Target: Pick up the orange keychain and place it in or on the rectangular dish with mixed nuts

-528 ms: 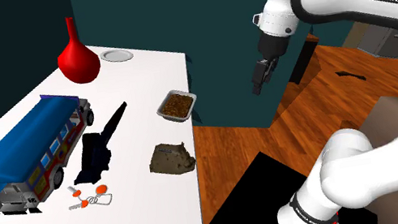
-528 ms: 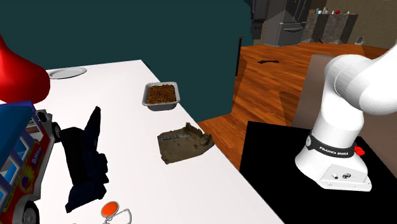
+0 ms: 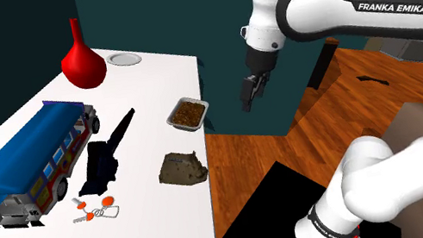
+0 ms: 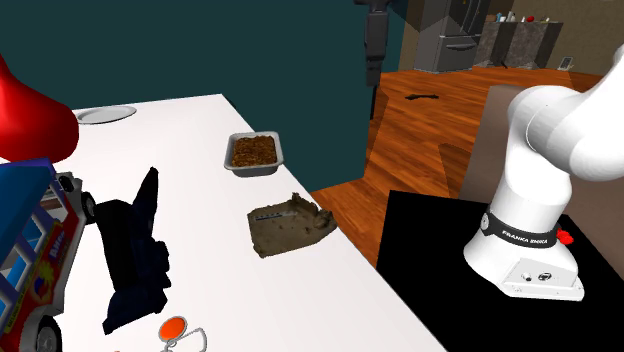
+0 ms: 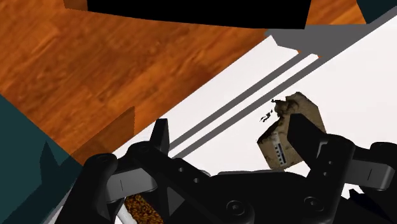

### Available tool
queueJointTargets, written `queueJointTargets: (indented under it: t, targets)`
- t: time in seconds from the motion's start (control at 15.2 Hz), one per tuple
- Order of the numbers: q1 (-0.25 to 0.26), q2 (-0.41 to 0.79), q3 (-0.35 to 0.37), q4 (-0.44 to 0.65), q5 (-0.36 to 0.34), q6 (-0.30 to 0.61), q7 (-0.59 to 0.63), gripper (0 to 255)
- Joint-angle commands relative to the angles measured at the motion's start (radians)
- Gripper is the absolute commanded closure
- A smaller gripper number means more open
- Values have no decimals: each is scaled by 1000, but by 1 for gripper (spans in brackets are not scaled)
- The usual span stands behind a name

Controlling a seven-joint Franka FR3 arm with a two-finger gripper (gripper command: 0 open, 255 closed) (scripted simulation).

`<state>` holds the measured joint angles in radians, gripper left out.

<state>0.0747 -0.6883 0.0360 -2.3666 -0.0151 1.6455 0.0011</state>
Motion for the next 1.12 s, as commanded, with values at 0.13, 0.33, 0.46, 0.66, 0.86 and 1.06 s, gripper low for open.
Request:
queueJointTargets:
  t: [0.13,0.33,0.46,0.66,0.86,1.06]
  targets:
    - [29,99,51,18,32,84,42,0]
    - [49,182,90,45,49,142,75,0]
    - [61,241,115,69,57,179,97,0]
    - [77,332,153,113,62,229,130,0]
    - [93,427,189,166,58,273,165,0]
    - [108,526,223,229,45,309,202,0]
